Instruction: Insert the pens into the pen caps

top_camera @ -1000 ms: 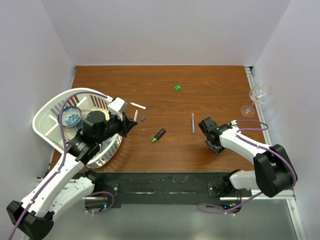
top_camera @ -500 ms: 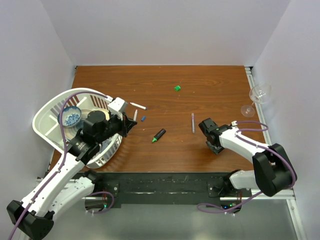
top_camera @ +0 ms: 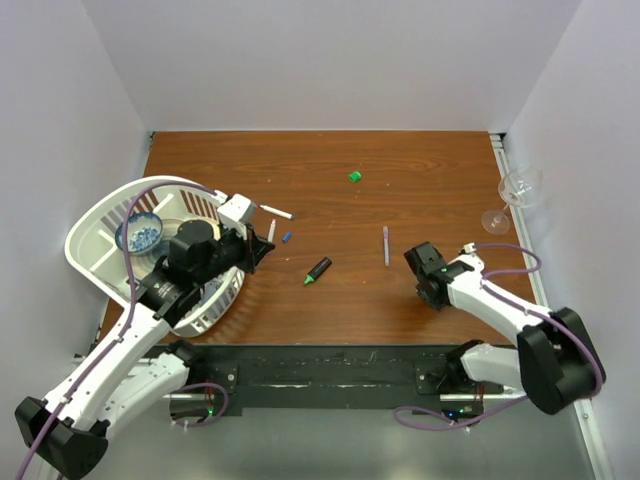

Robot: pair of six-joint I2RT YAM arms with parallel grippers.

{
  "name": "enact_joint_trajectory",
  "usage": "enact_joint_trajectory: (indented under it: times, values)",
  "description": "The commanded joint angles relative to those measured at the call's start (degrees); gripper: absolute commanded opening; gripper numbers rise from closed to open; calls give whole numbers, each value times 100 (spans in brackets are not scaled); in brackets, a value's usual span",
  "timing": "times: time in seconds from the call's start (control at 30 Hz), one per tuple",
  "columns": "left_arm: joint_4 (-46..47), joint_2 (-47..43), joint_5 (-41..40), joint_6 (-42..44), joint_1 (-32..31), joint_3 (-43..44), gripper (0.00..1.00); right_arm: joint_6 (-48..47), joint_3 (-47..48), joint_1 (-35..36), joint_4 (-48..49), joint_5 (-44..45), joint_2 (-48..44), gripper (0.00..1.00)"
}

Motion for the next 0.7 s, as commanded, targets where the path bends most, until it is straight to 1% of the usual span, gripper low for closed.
enact_joint_trajectory:
  times: [0.0, 0.03, 0.07, 0.1, 0.17, 0.2, 0.3, 0.43, 0.47, 0.5, 0.67]
  values:
    - [150, 46, 562, -321, -19, 219, 0, -1563, -209, -34, 1247, -697, -731, 0]
    - [185, 81, 693, -479, -28, 219, 0, -1889, -191, -25, 1414, -951, -1186, 0]
    - [220, 99, 982, -550, -28, 219, 0, -2519, -165, -25, 1747, -1188, -1382, 0]
    - [334, 90, 1107, -629, -36, 184, 0, -2812, -121, -25, 1924, -1826, -1593, 0]
    - [483, 82, 1387, -866, -36, 132, 0, -3208, 54, -25, 2336, -2383, -1998, 0]
    - [684, 73, 1494, -963, -45, 62, 0, -3297, 186, -25, 2522, -3056, -2069, 0]
    - [1193, 117, 1968, -1332, -54, -105, 0, -3325, 528, -7, 3208, -4052, -2096, 0]
    - [1836, 266, 2478, -1920, -63, -273, 0, -3316, 942, 220, 4148, -4774, -1991, 0]
    - [1959, 292, 2636, -2009, -63, -308, 0, -3299, 1021, 282, 4550, -4881, -1868, 0]
    - [2204, 301, 2698, -2105, -71, -404, 0, -3298, 1161, 344, 4728, -4960, -1815, 0]
    - [2803, 380, 2971, -2607, -72, -607, 0, -3299, 1461, 1012, 5878, -5022, -1463, 0]
